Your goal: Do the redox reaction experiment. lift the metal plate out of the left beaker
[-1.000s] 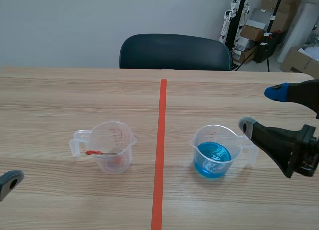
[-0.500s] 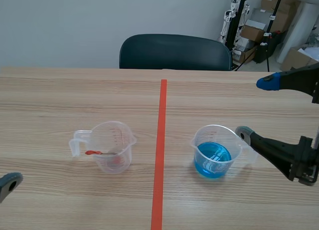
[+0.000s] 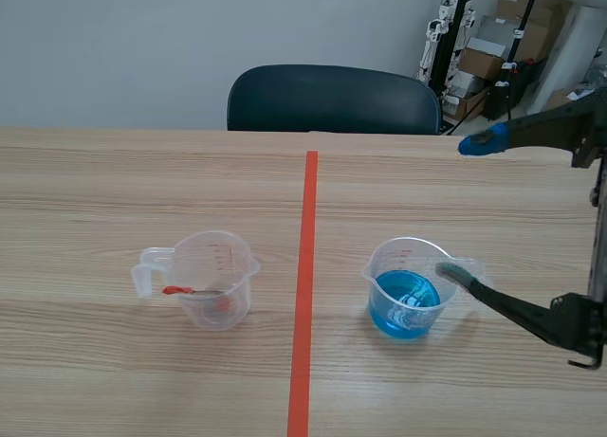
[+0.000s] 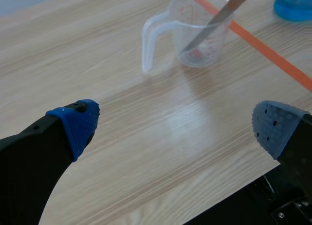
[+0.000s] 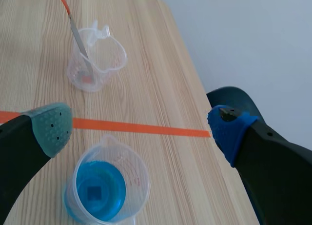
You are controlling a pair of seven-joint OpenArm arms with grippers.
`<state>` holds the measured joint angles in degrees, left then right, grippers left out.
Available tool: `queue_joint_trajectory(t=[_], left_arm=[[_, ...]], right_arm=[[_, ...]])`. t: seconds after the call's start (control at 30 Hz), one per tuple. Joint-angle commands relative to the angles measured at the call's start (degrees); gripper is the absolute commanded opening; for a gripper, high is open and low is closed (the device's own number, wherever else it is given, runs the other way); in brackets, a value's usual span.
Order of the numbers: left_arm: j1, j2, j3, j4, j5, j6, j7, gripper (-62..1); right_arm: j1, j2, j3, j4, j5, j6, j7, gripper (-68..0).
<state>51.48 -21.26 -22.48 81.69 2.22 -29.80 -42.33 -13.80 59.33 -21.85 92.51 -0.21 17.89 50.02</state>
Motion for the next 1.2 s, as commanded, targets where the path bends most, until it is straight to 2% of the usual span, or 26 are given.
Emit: queue_joint_trajectory(t=[0.0,0.23,0.37,0.5,0.6,0.67,0.87,1.17], left_arm=[[-0.57,1.77,1.07,-1.53,1.66,0.02,-3.19,1.4],[-4.07,8.15,2.64,-16.46,11.41,0.83,-18.51,1.4],[-7.43,10.75,2.64,-25.53,17.38,3.74,-25.64,1.4],[-12.33,12.52,2.64,-36.11,22.69,8.68,-33.42,1.4],[-16.04,13.00,2.64,-43.01,24.41,12.35,-39.98,1.4],[-18.47,12.96,2.64,-46.49,24.87,12.76,-43.12,1.4],[-24.35,12.94,2.64,-52.37,25.29,17.25,-46.70,1.4],[-27.58,12.96,2.64,-51.56,25.49,17.25,-46.70,1.4]], right_arm=[[1.01,-0.24,0.39,-0.28,-0.35,-0.48,1.73,-10.2],[3.41,-5.20,-1.38,-3.30,-7.69,-0.81,3.65,-10.2],[6.12,-9.01,-3.91,-6.58,-11.72,-2.62,3.93,-10.2],[7.98,-12.02,-5.55,-8.68,-14.25,-3.34,3.74,-10.2],[9.29,-13.62,-7.21,-9.44,-15.67,-3.34,3.74,-10.2],[10.71,-14.78,-8.79,-9.92,-16.90,-3.34,3.43,-10.2],[15.47,-18.45,-13.84,-12.57,-17.84,-3.34,1.70,-10.2],[22.34,-23.41,-21.42,-16.87,-18.10,-3.34,0.15,-10.2]])
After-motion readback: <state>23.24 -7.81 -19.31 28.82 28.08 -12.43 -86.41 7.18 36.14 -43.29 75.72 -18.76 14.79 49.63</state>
